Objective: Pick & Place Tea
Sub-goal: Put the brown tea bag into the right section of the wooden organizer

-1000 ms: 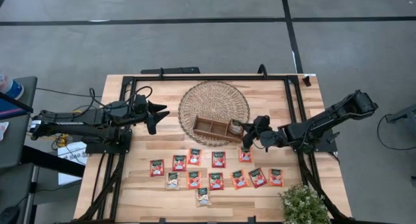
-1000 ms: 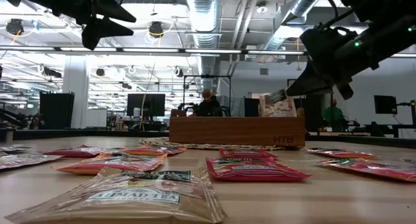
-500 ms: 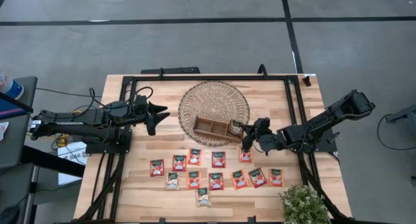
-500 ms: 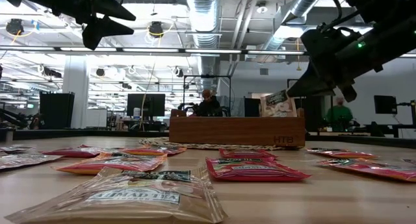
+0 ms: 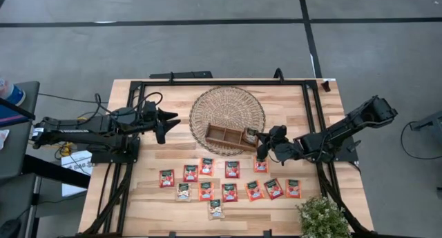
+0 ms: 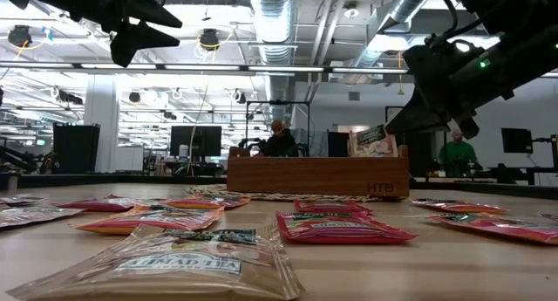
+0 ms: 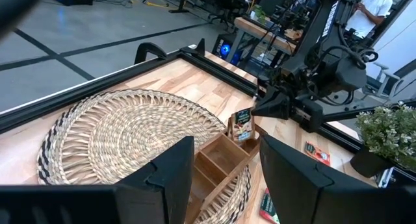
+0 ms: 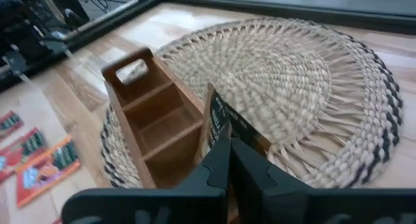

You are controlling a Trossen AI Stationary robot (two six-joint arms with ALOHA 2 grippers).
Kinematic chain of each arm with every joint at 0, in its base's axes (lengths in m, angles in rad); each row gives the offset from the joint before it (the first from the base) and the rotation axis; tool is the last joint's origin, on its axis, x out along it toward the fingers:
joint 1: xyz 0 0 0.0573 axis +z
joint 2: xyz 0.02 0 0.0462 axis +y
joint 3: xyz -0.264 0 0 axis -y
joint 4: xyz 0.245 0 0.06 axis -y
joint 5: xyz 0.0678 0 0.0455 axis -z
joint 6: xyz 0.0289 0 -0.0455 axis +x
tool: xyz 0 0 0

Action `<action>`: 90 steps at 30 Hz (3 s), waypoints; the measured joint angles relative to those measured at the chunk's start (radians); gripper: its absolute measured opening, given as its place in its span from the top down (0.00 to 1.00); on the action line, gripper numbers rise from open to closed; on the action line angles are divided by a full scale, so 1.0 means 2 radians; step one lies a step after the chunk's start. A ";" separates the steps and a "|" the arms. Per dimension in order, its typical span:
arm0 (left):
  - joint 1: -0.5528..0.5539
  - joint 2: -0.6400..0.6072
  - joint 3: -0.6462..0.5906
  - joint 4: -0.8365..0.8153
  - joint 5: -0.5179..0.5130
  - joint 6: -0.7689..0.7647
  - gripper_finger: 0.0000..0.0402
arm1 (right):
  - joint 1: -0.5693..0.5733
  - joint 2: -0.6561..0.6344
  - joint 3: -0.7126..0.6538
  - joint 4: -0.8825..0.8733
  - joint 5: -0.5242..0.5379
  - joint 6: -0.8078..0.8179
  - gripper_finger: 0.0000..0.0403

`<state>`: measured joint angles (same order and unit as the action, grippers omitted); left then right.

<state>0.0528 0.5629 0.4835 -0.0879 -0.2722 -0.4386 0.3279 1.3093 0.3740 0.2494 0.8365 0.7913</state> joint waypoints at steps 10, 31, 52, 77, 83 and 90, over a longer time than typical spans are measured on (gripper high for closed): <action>0.000 0.000 0.000 0.003 0.000 0.000 0.58 | 0.000 0.056 0.000 0.063 0.000 0.010 0.83; 0.000 0.000 0.000 0.004 0.000 0.000 0.58 | -0.025 0.032 0.000 0.062 -0.016 -0.031 0.87; 0.000 0.000 0.000 0.004 0.013 0.002 0.58 | -0.048 0.030 0.000 0.077 -0.070 -0.035 1.00; 0.000 0.000 0.000 0.004 0.033 0.019 0.58 | -0.141 -0.062 0.284 -0.443 -0.325 -0.272 1.00; 0.000 0.000 0.000 0.004 0.053 0.022 0.58 | -0.206 -0.019 0.362 -0.533 -0.440 -0.357 0.96; 0.000 0.000 0.000 0.003 0.064 0.023 0.58 | -0.233 0.061 0.369 -0.562 -0.524 -0.396 0.83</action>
<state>0.0528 0.5629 0.4839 -0.0825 -0.1436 -0.3935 -0.1383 1.4305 1.1113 -0.8741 -0.2121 -0.0010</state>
